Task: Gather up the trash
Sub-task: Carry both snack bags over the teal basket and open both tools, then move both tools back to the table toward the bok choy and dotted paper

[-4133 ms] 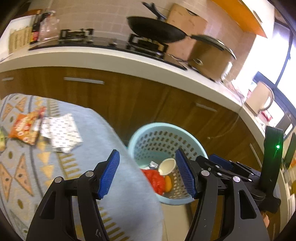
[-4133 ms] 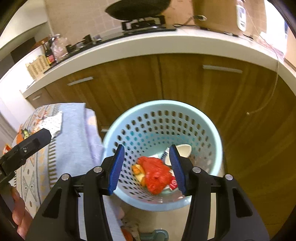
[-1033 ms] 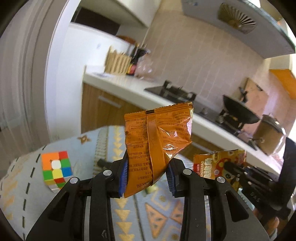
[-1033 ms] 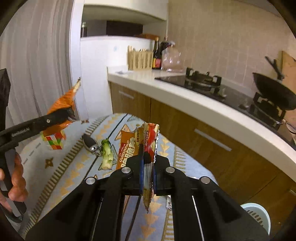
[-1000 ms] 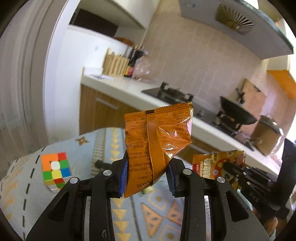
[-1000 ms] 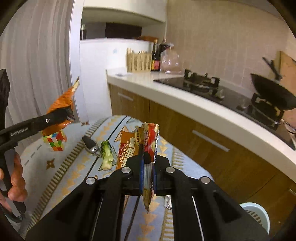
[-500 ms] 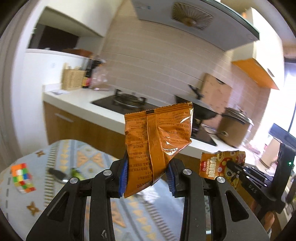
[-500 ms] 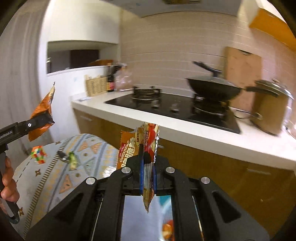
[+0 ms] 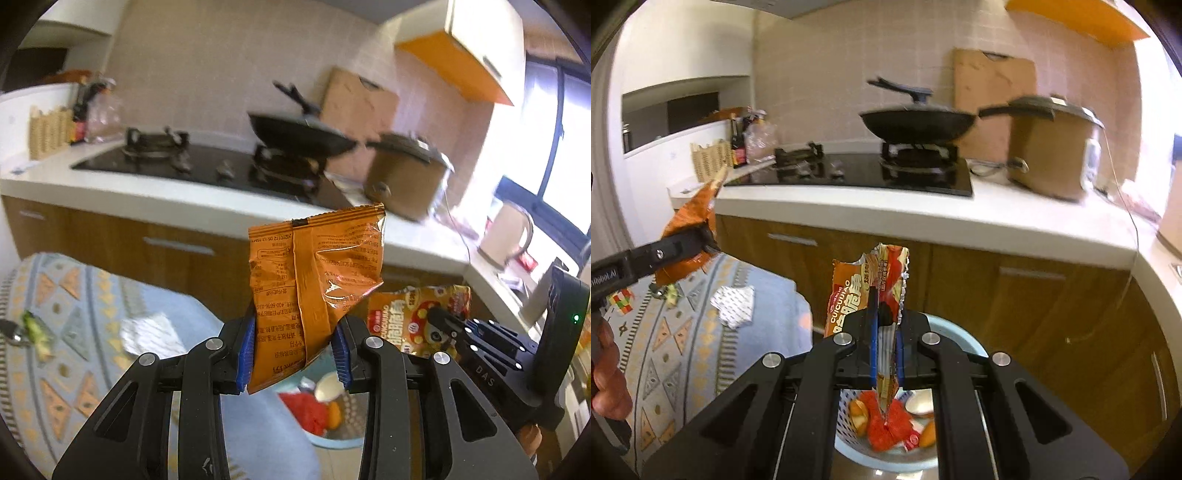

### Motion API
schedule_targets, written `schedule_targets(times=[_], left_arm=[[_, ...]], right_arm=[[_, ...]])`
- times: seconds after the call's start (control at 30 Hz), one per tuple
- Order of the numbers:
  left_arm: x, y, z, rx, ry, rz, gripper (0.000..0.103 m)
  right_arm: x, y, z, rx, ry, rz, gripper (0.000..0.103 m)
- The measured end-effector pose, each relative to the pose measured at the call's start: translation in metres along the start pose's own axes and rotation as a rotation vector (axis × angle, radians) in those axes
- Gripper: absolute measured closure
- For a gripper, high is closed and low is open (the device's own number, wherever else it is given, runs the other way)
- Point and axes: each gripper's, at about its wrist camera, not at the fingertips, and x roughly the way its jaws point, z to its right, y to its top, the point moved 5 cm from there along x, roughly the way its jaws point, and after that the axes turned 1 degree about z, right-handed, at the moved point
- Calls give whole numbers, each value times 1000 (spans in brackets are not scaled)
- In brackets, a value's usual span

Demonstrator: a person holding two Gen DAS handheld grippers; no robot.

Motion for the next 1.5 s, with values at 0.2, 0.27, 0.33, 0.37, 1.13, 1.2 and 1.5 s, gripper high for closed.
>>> schedule_targets(times=[0.2, 0.27, 0.33, 0.37, 1.13, 1.2, 1.5], left_arm=[[45, -29, 16, 8, -30, -127, 70], [55, -37, 18, 13, -30, -155, 70], [67, -49, 20, 19, -29, -193, 70], [72, -54, 20, 24, -29, -210, 69], [72, -68, -9, 9, 8, -248, 26], [67, -65, -14, -2, 14, -235, 26], [33, -52, -57, -72, 88, -165, 26]], right_arm=[[26, -36, 26, 73, -14, -113, 98], [32, -47, 32, 88, -14, -141, 98], [38, -57, 39, 105, -21, -167, 98], [41, -61, 42, 114, -22, -179, 98], [54, -65, 46, 165, -29, -205, 58], [53, -62, 38, 153, -17, -201, 58], [59, -54, -8, 89, 53, -204, 56]])
